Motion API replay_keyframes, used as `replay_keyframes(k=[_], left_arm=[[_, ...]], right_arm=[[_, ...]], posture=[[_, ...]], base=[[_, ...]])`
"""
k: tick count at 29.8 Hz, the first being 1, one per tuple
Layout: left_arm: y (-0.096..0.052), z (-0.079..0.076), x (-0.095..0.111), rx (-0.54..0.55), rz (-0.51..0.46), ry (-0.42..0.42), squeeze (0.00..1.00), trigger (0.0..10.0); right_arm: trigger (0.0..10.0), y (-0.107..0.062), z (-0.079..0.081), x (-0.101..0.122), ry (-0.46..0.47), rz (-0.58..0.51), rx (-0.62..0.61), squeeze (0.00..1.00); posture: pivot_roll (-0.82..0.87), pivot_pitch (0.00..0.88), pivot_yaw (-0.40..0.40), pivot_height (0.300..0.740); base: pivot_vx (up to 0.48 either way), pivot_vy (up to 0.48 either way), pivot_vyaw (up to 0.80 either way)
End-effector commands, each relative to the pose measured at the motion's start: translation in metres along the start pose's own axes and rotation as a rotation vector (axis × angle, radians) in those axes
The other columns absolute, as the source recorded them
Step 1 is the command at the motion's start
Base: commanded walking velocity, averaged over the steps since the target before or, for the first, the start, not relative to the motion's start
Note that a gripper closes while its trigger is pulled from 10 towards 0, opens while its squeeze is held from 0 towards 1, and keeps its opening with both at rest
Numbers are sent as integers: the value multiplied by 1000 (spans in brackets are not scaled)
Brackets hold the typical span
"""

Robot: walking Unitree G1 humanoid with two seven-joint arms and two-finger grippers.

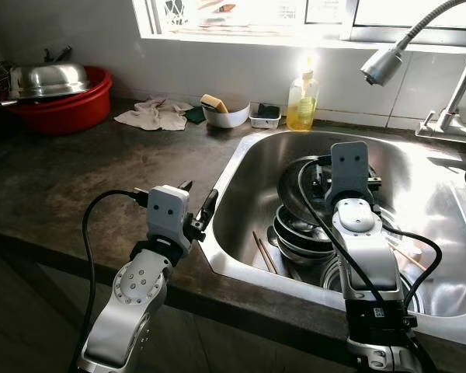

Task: Kitchen organization

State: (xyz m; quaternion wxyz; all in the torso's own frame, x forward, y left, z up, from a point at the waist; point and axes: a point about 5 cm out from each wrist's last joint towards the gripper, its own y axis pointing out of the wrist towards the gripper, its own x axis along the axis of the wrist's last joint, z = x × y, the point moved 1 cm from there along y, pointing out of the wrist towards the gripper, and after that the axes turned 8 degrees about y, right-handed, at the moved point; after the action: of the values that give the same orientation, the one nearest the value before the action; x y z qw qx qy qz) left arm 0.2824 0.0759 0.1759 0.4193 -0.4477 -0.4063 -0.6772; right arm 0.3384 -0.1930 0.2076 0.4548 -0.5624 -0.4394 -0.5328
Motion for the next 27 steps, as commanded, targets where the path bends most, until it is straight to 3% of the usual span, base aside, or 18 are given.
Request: replay_keyframes(k=[1, 6, 10, 11, 12, 13, 18, 23, 27], left_arm=[[-1, 3, 2, 9, -3, 0, 0, 10000], [-1, 2, 2, 8, -5, -5, 0, 10000], [-1, 3, 2, 8, -5, -4, 0, 10000], [-1, 3, 2, 8, -6, -4, 0, 10000], [-1, 3, 2, 8, -6, -4, 0, 10000], [-1, 3, 1, 8, -7, -3, 0, 10000], [-1, 4, 2, 11, -10, 1, 0, 10000], [-5, 3, 0, 5, -3, -7, 0, 10000], [-7, 2, -2, -2, 0, -6, 0, 10000]], right_arm=[[10000, 1, 2, 4, 22, 6, 8, 1000], [10000, -1, 5, -7, 119, 100, 21, 1000], [10000, 2, 3, 0, 147, 61, 23, 1000], [10000, 2, 3, 4, 129, 30, 23, 200], [10000, 3, 2, 5, 124, 21, 24, 200], [10000, 0, 4, 13, 109, -31, 24, 0], [10000, -13, 11, 21, 27, -148, 67, 0], [10000, -39, 21, 13, 43, -208, 121, 0], [10000, -48, 25, 10, 38, -242, 141, 0]], posture=[[13, 34, -10, 740], [16, 33, -11, 740], [12, 27, -11, 740], [12, 23, -13, 740], [12, 23, -13, 740], [10, 23, -10, 740], [10, 20, -13, 740], [6, 14, -10, 740], [2, 10, -3, 740]], base=[[0, 0, 0], [0, 0, 0], [0, 0, 0], [0, 0, 0], [0, 0, 0], [0, 0, 0], [0, 0, 0], [0, 0, 0], [-67, 0, 0]])
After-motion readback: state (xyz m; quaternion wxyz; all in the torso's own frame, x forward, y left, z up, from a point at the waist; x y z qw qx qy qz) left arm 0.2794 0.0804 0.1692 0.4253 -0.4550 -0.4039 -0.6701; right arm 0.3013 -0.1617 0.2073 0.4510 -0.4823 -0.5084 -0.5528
